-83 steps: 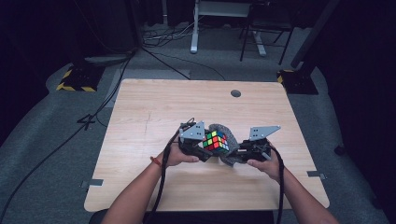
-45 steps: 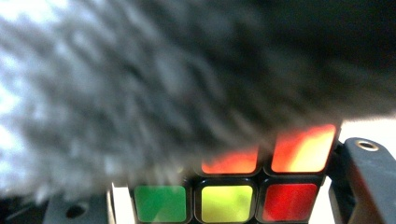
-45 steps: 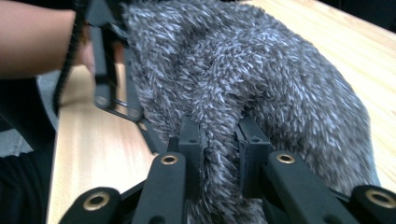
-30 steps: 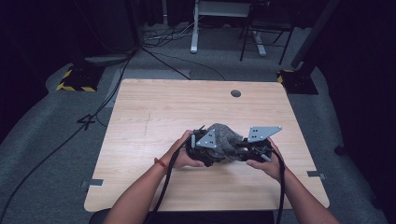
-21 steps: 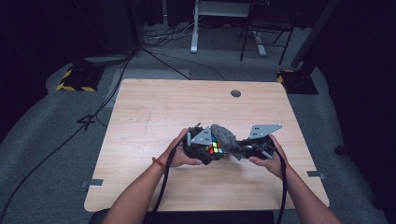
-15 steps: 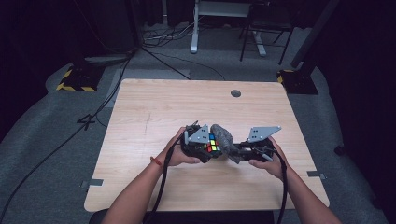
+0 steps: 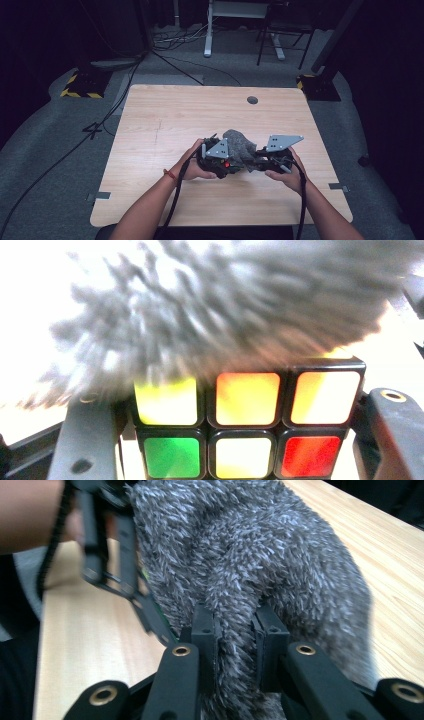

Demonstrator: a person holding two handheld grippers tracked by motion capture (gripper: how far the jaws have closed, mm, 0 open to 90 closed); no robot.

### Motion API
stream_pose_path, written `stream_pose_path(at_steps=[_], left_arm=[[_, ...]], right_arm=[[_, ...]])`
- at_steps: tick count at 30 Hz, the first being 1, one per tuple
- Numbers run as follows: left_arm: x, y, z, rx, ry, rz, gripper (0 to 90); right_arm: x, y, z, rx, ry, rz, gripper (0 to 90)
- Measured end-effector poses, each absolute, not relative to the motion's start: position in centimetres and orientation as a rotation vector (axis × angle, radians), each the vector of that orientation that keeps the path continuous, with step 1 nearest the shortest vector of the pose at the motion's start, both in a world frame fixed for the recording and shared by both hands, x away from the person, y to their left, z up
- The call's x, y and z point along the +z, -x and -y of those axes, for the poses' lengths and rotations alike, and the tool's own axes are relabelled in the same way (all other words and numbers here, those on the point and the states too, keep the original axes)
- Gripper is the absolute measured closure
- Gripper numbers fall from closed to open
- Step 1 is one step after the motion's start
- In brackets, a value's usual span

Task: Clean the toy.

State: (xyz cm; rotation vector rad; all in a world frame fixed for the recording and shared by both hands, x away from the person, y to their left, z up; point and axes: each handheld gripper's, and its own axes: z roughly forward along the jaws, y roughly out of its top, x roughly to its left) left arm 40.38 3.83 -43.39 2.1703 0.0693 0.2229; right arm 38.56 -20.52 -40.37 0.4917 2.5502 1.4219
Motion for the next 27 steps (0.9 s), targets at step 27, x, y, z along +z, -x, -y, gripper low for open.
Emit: stream_pose_path(at_steps=[27], left_arm=[[-41.9, -40.1, -4.7, 0.22, -2.027, -0.085, 33.6]], right_arm=[[-43.9, -39.2, 19.0, 1.295, -0.514, -2.725, 75.9]])
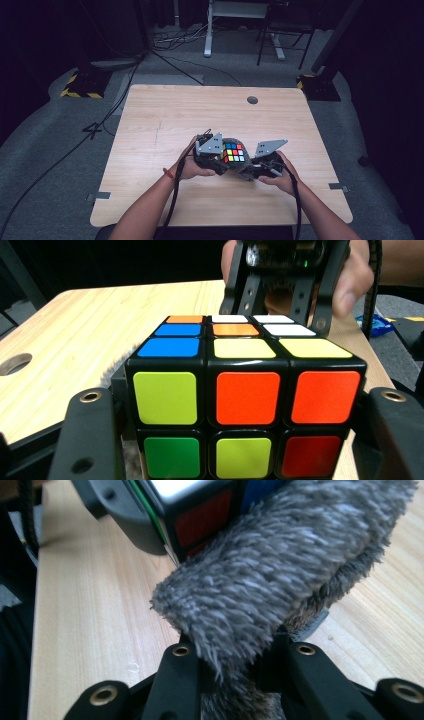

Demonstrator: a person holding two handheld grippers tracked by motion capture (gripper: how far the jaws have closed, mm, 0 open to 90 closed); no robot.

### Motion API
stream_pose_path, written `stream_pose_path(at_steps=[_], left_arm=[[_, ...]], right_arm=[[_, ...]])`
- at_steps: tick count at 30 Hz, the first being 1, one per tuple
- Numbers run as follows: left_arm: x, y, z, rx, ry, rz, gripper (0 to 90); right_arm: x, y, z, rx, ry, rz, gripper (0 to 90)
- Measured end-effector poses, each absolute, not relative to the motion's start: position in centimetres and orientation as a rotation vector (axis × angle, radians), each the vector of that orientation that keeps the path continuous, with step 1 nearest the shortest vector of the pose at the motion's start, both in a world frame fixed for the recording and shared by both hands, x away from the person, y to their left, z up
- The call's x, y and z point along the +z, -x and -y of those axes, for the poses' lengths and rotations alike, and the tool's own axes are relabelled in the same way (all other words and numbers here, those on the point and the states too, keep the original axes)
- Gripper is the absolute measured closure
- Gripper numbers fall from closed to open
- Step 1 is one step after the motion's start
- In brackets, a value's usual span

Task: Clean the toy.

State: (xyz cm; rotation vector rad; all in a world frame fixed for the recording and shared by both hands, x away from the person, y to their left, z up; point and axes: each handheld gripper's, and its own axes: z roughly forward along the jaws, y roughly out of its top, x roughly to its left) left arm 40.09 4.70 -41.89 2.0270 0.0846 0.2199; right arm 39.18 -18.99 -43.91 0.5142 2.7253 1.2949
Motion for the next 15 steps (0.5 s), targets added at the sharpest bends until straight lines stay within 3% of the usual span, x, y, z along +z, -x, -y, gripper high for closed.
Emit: stream_pose_path(at_steps=[15], left_arm=[[-42.4, -39.8, -3.9, 0.216, -2.072, -0.059, 33.5]], right_arm=[[-40.8, -39.6, 22.4, 1.566, -0.569, -2.506, 76.0]])
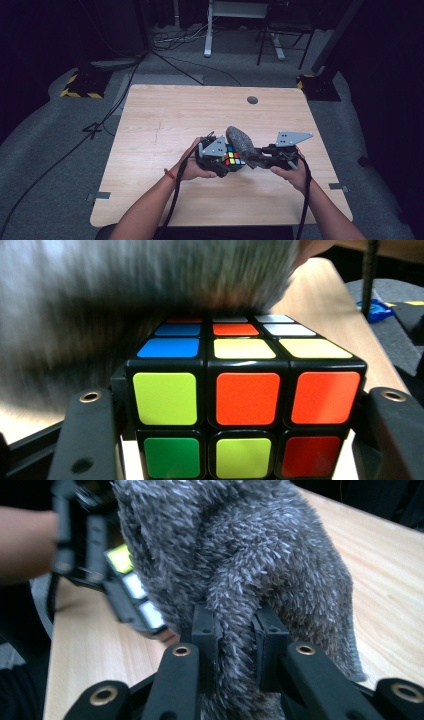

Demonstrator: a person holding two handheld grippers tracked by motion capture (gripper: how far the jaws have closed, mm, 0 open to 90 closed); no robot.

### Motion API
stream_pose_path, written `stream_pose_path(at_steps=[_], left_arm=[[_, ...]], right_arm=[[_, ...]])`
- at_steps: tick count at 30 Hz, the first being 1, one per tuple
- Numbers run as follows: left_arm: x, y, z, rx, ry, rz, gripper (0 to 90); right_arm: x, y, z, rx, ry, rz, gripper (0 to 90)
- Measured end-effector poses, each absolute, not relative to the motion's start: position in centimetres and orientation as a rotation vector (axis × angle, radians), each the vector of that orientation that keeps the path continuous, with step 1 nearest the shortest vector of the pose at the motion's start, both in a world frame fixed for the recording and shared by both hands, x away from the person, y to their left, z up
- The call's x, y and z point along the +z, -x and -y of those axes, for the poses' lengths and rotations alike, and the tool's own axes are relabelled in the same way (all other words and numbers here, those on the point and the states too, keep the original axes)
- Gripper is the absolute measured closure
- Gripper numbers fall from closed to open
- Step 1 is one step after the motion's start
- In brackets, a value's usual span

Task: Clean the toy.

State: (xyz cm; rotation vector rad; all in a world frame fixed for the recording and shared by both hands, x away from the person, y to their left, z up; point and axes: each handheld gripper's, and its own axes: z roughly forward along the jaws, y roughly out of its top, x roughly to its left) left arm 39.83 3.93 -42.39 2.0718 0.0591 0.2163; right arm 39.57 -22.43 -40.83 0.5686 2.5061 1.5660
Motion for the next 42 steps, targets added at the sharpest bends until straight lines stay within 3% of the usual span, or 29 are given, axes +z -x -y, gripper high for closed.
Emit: stream_pose_path(at_steps=[20, 33, 42], left_arm=[[-41.4, -40.2, -5.3, 0.197, -1.972, -0.107, 33.5], [-42.6, -40.6, -4.8, 0.164, -2.025, -0.122, 33.5], [-41.3, -39.5, -4.6, 0.167, -1.959, -0.076, 33.5]], right_arm=[[-43.4, -39.2, 19.7, 1.437, -0.509, -2.696, 76.0], [-41.8, -39.4, 21.7, 1.53, -0.574, -2.518, 75.9], [-42.5, -39.4, 20.8, 1.438, -0.581, -2.571, 75.9]])
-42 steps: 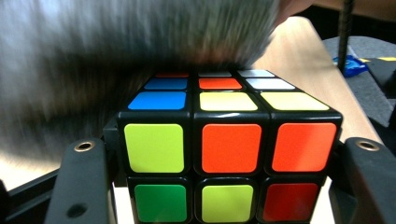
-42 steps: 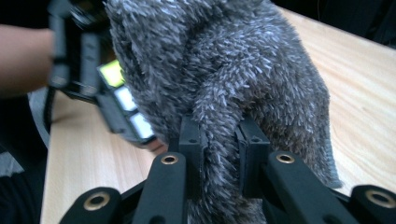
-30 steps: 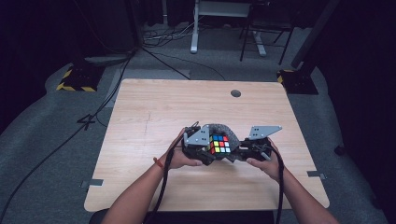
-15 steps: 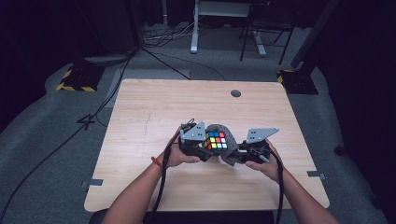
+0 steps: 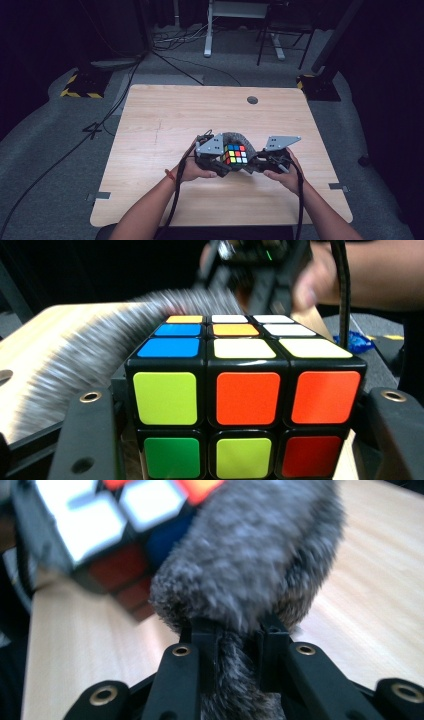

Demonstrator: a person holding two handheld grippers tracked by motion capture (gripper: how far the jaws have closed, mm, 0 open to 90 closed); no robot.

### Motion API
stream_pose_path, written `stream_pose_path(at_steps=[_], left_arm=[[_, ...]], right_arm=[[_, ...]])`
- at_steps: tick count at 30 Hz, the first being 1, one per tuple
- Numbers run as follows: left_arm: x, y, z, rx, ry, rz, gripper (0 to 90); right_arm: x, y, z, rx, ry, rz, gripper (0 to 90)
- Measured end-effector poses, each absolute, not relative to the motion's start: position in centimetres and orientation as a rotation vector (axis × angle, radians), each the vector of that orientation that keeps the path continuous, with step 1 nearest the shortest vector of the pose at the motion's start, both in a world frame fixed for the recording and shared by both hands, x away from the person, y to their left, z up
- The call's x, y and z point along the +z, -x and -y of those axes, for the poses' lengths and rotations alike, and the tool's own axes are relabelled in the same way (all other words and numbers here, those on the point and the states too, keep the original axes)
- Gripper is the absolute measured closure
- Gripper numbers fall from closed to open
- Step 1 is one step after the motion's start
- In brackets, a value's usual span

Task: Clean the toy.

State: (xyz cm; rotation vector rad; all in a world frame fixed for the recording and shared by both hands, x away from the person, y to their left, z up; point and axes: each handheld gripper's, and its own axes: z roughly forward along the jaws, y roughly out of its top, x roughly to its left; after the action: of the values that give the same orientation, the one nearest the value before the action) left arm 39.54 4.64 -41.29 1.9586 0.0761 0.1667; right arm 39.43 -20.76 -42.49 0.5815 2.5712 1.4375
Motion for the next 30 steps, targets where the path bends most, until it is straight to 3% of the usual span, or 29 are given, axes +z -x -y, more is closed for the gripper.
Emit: stream_pose_path(at_steps=[16, 30], left_arm=[[-42.2, -41.5, -6.6, 0.158, -1.93, -0.204, 33.5], [-41.6, -39.9, -4.7, 0.111, -1.947, -0.087, 33.5]], right_arm=[[-42.1, -38.6, 20.5, 1.571, -0.471, -2.577, 75.9], [-42.1, -39.2, 21.2, 1.487, -0.542, -2.553, 75.7]])
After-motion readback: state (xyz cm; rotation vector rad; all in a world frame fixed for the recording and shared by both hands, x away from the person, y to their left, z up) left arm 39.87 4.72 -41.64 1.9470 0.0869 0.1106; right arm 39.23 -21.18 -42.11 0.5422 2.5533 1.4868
